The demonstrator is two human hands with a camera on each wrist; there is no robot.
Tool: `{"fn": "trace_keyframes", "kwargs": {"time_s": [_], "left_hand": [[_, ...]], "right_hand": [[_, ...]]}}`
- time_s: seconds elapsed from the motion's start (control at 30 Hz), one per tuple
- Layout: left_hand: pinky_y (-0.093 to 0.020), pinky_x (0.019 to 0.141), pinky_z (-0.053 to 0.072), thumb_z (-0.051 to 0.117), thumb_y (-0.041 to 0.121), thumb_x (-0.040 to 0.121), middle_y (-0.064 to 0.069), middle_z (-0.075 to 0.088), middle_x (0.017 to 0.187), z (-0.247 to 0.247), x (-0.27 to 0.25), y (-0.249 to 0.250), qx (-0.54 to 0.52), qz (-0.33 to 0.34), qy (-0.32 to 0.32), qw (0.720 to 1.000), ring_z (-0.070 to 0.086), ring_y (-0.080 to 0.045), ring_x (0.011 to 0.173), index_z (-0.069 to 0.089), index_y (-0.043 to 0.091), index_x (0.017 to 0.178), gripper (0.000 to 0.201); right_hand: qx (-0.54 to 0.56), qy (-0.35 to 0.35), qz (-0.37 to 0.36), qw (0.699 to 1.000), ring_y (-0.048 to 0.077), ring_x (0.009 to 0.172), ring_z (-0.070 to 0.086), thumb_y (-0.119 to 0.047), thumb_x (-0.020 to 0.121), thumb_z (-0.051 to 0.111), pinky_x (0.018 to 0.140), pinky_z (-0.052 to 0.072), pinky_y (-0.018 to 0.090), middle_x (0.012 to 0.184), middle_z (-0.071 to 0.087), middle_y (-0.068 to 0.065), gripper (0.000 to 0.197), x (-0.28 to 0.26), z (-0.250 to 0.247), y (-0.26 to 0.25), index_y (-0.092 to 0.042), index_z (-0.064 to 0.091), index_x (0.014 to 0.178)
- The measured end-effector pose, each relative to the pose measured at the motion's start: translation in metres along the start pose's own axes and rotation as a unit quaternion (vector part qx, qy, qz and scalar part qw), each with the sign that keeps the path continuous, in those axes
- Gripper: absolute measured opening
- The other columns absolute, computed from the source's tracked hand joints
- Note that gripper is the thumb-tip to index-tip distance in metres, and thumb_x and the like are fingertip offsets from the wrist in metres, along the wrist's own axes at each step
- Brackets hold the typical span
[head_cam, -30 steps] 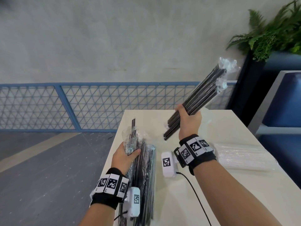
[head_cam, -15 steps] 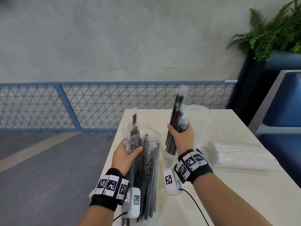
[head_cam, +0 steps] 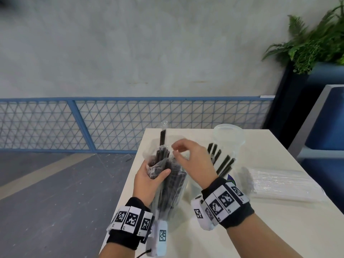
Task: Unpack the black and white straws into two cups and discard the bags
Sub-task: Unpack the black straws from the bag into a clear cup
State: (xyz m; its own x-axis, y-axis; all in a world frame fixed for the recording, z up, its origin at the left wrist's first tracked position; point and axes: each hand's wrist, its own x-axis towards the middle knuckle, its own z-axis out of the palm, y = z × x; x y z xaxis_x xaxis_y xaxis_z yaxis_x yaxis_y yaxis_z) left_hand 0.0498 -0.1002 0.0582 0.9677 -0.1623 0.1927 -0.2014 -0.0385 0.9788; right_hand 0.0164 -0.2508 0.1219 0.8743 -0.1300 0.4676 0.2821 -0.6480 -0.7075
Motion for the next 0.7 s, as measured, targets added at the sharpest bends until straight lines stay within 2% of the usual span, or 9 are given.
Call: {"fn": "trace_keyframes", "kwargs": {"time_s": [0.07, 0.17, 0.23, 0.3, 0.37, 0.47, 0.57, 0.63, 0.7], "left_hand": [[-0.039, 0.087, 0.053, 0.077, 0.006, 0.071, -0.002, 0.069, 0.1, 0.001, -0.003, -0.003, -0.017, -0.005, -0.014, 1.0, 0.066, -0.023, 0.098, 0.058, 0.032, 0.098, 0.043], [-0.025, 0.081, 0.055, 0.079, -0.009, 0.061, -0.002, 0.067, 0.105, 0.0, -0.008, -0.01, -0.04, -0.004, -0.067, 0.997, 0.067, -0.014, 0.099, 0.053, 0.026, 0.109, 0.064], [-0.021, 0.08, 0.054, 0.08, -0.014, 0.055, 0.002, 0.066, 0.106, -0.002, -0.008, -0.015, -0.045, -0.018, -0.093, 0.994, 0.067, -0.009, 0.099, 0.051, 0.03, 0.113, 0.078], [-0.032, 0.087, 0.053, 0.084, -0.006, 0.054, 0.005, 0.064, 0.11, -0.003, -0.007, -0.019, -0.035, -0.04, -0.103, 0.993, 0.064, -0.016, 0.107, 0.049, 0.037, 0.112, 0.08], [-0.043, 0.094, 0.05, 0.085, -0.002, 0.053, 0.01, 0.058, 0.114, -0.005, -0.005, -0.02, -0.034, -0.067, -0.12, 0.99, 0.059, -0.019, 0.112, 0.045, 0.043, 0.112, 0.085], [-0.028, 0.094, 0.049, 0.087, 0.002, 0.051, 0.013, 0.054, 0.122, -0.008, -0.003, -0.019, 0.025, -0.046, -0.17, 0.984, 0.056, -0.004, 0.113, 0.033, 0.04, 0.127, 0.101], [-0.018, 0.095, 0.045, 0.089, 0.01, 0.053, 0.009, 0.049, 0.133, -0.008, -0.002, -0.022, 0.067, -0.046, -0.185, 0.979, 0.053, 0.001, 0.114, 0.014, 0.023, 0.145, 0.12], [-0.008, 0.09, 0.043, 0.09, 0.011, 0.051, 0.013, 0.051, 0.125, -0.007, -0.002, -0.022, 0.069, -0.044, -0.176, 0.981, 0.052, 0.007, 0.108, 0.016, 0.021, 0.143, 0.118], [-0.016, 0.092, 0.045, 0.091, 0.018, 0.045, 0.015, 0.055, 0.117, -0.005, -0.001, -0.025, 0.054, -0.051, -0.166, 0.983, 0.055, 0.003, 0.107, 0.027, 0.029, 0.133, 0.109]], "right_hand": [[-0.06, -0.117, 0.029, 0.991, 0.013, 0.095, 0.061, -0.022, 0.08, 0.068, 0.09, 0.047, 0.027, 0.105, 0.068, 0.001, 0.029, -0.003, 0.002, -0.001, -0.014, 0.062, 0.108], [-0.158, -0.193, 0.012, 0.968, 0.019, 0.1, 0.062, -0.038, 0.073, 0.072, 0.094, 0.043, 0.036, 0.109, 0.067, 0.0, 0.05, -0.006, 0.007, -0.006, -0.019, 0.056, 0.117], [-0.158, -0.209, -0.012, 0.965, 0.018, 0.101, 0.061, -0.045, 0.071, 0.072, 0.092, 0.044, 0.036, 0.11, 0.067, -0.001, 0.055, -0.007, 0.011, -0.01, -0.023, 0.056, 0.118], [-0.12, -0.225, -0.022, 0.967, 0.018, 0.1, 0.06, -0.045, 0.069, 0.073, 0.088, 0.047, 0.034, 0.109, 0.067, 0.0, 0.053, -0.007, 0.016, -0.012, -0.024, 0.058, 0.116], [-0.127, -0.245, -0.035, 0.96, 0.019, 0.097, 0.059, -0.047, 0.067, 0.073, 0.083, 0.048, 0.032, 0.106, 0.067, 0.0, 0.051, -0.006, 0.019, -0.011, -0.024, 0.061, 0.111], [-0.186, -0.284, -0.043, 0.94, 0.021, 0.094, 0.058, -0.047, 0.067, 0.073, 0.081, 0.047, 0.032, 0.101, 0.066, 0.001, 0.048, 0.0, 0.023, -0.008, -0.021, 0.063, 0.105], [-0.253, -0.316, -0.049, 0.913, 0.024, 0.095, 0.06, -0.048, 0.069, 0.072, 0.085, 0.049, 0.036, 0.104, 0.067, 0.003, 0.048, 0.004, 0.025, -0.007, -0.018, 0.063, 0.106], [-0.264, -0.318, -0.048, 0.909, 0.023, 0.091, 0.061, -0.052, 0.068, 0.07, 0.081, 0.049, 0.034, 0.098, 0.068, 0.002, 0.048, 0.006, 0.028, -0.006, -0.018, 0.064, 0.101], [-0.245, -0.295, -0.036, 0.923, 0.02, 0.078, 0.06, -0.063, 0.062, 0.057, 0.067, 0.045, 0.029, 0.079, 0.064, -0.004, 0.048, 0.004, 0.03, -0.005, -0.02, 0.061, 0.083]]}}
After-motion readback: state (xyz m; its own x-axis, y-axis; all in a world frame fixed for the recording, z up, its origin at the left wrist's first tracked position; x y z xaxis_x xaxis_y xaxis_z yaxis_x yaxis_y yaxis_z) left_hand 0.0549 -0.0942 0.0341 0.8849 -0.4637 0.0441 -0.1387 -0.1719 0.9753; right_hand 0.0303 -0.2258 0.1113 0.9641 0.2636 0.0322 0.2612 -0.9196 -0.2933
